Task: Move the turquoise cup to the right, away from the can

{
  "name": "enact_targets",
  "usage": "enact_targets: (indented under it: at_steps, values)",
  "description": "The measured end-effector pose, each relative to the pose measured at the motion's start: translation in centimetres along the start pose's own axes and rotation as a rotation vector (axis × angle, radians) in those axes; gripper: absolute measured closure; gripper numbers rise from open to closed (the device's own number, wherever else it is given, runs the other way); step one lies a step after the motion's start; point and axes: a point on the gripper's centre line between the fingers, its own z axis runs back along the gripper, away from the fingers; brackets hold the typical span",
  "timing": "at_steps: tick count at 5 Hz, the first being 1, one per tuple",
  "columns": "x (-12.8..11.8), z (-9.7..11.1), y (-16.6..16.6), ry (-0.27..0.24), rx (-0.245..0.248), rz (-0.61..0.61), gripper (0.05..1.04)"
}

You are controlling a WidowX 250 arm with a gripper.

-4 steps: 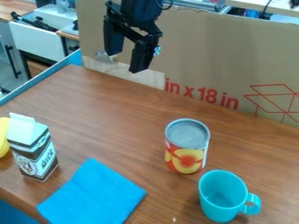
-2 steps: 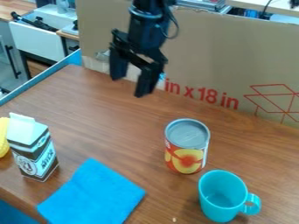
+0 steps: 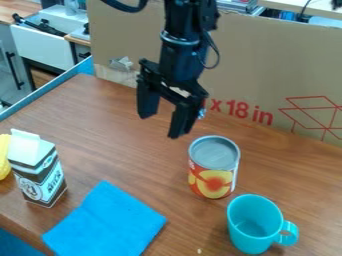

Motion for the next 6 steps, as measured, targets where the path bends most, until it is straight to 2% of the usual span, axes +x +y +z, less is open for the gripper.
enact_targets:
  at_steps: [1,2,3,5,6]
  values:
    - [-0.4,0.9,-2.0,-0.017,-0.026,-0.037,0.083]
    - [-0.8,0.9,-4.2,-0.023,-0.039,-0.041,0.083]
    - [-1.1,1.1,-6.1,-0.003,-0.004,-0.009,0.083]
    - [-1.5,-0.3,-8.3,-0.003,0.009,0.105,0.083]
    - [-1.8,-1.8,-9.0,-0.016,0.002,0.183,0.083]
